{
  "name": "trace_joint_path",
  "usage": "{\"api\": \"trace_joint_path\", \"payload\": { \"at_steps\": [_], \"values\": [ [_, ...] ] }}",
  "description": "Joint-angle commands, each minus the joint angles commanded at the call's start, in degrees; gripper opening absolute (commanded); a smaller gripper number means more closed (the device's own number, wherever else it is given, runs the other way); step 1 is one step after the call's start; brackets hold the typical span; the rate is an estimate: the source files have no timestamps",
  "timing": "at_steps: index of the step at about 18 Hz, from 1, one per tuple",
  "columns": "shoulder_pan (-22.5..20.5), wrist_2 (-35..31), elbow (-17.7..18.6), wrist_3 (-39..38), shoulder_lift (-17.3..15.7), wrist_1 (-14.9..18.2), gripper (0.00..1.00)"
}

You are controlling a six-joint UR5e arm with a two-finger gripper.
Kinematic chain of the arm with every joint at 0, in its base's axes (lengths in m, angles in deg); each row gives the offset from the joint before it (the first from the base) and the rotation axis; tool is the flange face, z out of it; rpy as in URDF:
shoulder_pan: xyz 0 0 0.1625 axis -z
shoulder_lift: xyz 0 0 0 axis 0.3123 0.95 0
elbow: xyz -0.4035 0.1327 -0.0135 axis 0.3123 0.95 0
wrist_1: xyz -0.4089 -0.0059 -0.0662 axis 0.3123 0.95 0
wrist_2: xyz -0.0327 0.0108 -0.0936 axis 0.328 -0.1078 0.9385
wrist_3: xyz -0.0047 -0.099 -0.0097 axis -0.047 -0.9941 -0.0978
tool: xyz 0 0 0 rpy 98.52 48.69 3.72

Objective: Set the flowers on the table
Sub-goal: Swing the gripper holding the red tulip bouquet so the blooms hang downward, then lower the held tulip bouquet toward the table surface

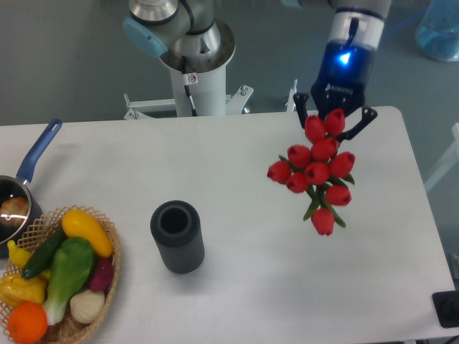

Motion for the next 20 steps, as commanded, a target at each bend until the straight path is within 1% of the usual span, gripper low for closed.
{"api": "trace_joint_path", "payload": {
  "at_steps": [2, 3, 6, 8, 10, 14, 17, 20],
  "values": [
    [1.41, -2.56, 0.35, 1.39, 2.81, 0.00, 0.26],
    [1.94, -3.61, -0.26, 2.02, 3.95, 0.17, 0.26],
    [3.78, -7.91, -0.44, 2.46, 6.42, 0.09, 0.26],
    [5.10, -8.37, -0.44, 3.60, 8.00, 0.00, 0.26],
    [5.28, -8.45, -0.61, 4.13, 10.02, -0.17, 0.26],
    [5.20, -8.54, -1.23, 5.27, 12.75, 0.00, 0.26],
    [5.20, -8.54, -1.49, 5.27, 13.28, 0.09, 0.26],
    [5.20, -8.54, -1.49, 5.36, 14.60, 0.00, 0.26]
  ]
}}
